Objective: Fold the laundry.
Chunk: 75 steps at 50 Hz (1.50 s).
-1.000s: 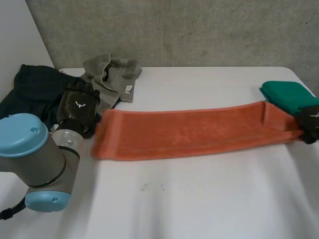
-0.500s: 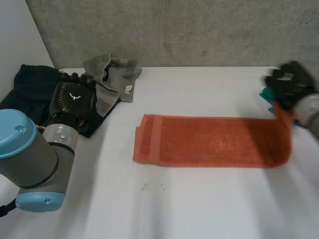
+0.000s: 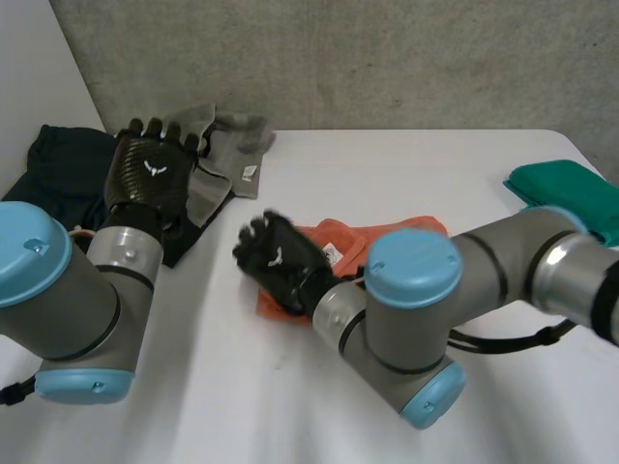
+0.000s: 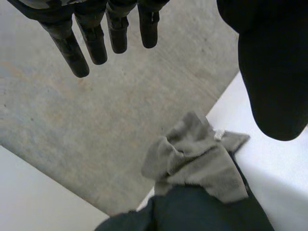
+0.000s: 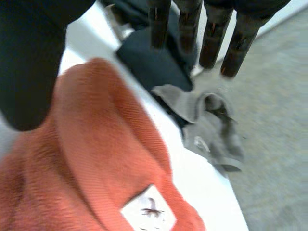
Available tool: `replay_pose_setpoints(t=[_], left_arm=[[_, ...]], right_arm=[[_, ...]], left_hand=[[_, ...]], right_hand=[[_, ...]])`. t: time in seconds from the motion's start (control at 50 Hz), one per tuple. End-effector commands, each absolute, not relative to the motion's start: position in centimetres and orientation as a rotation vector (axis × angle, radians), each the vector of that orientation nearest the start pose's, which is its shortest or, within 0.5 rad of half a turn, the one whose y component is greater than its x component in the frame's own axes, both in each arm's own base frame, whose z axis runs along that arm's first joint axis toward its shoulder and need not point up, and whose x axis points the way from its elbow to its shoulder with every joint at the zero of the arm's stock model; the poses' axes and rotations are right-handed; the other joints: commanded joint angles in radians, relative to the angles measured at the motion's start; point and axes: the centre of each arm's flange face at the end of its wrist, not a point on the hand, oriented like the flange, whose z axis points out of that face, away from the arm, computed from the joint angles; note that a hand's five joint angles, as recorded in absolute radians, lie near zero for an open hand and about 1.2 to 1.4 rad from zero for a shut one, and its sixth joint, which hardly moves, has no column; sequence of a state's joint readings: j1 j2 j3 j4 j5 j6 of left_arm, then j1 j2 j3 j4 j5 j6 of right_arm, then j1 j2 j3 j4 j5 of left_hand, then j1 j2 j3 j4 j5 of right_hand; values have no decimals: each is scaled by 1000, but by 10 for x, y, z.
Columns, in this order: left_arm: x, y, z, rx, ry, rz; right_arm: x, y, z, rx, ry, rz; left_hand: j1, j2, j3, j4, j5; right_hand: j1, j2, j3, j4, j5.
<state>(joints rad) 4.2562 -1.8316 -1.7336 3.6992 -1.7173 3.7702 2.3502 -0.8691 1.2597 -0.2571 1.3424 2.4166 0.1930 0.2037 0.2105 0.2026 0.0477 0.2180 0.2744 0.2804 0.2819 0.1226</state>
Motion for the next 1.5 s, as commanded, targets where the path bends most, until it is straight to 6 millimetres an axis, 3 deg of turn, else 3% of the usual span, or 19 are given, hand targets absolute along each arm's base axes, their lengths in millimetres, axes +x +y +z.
replay_pose_setpoints(t=[0.02,0.04,0.1,0.2,0.32,0.44,0.54,0.64,0.7,0.8,0.96,1.12,1.26,1.38,1.5], left_arm=[[-288,-264,248,823,1729,-2352],[-293,-263,250,824,1742,-2380],[-312,-254,253,860,1799,-2488],[-350,-233,233,1080,1958,-2567],[-381,-218,193,1345,2113,-2441],[-392,-228,150,1423,2224,-2264],[-400,-237,135,1444,2215,-2235],[-401,-248,124,1417,2188,-2181],[-393,-265,121,1291,2151,-2136],[-360,-303,127,1038,2074,-2045],[-335,-326,140,908,2059,-2025],[-339,-306,129,990,2100,-1981],[-359,-283,159,1041,2046,-2110],[-370,-283,156,1141,2034,-2163],[-378,-296,138,1163,2033,-2162]], right_arm=[[365,-238,216,-1175,1706,-1964],[351,-243,224,-1068,1751,-1949],[330,-250,227,-960,1840,-1908],[289,-260,204,-933,2101,-1766],[271,-262,171,-1038,2245,-1670],[265,-264,148,-1151,2271,-1668],[265,-265,140,-1167,2259,-1694],[268,-264,133,-1207,2249,-1693],[269,-265,130,-1241,2240,-1703],[270,-267,129,-1311,2213,-1753],[268,-270,128,-1341,2231,-1802],[266,-269,128,-1339,2242,-1804],[263,-271,130,-1329,2248,-1813],[262,-268,128,-1331,2254,-1799],[262,-268,127,-1334,2256,-1798]], left_hand=[[-18,-29,-36,-28,-48],[-18,-29,-36,-28,-48],[-18,-29,-36,-28,-48],[-9,-20,-26,-19,-38],[18,7,0,8,-12],[26,16,9,17,-3],[35,24,18,26,6],[47,36,29,37,18],[62,51,44,52,32],[53,42,35,43,24],[50,39,32,40,21],[38,27,21,29,9],[15,4,-3,5,-15],[20,10,3,11,-9],[32,21,15,23,3]], right_hand=[[-43,-100,-106,-107,-123],[-43,-100,-106,-107,-123],[-43,-100,-106,-107,-123],[-43,-100,-106,-107,-123],[-43,-100,-106,-107,-123],[216,159,153,152,137],[316,260,254,252,237],[501,444,438,437,422],[612,556,550,548,533],[838,781,775,774,759],[956,900,894,892,877],[956,900,894,892,877],[950,894,888,886,871],[942,885,879,878,862],[1067,1011,1005,1003,988]])
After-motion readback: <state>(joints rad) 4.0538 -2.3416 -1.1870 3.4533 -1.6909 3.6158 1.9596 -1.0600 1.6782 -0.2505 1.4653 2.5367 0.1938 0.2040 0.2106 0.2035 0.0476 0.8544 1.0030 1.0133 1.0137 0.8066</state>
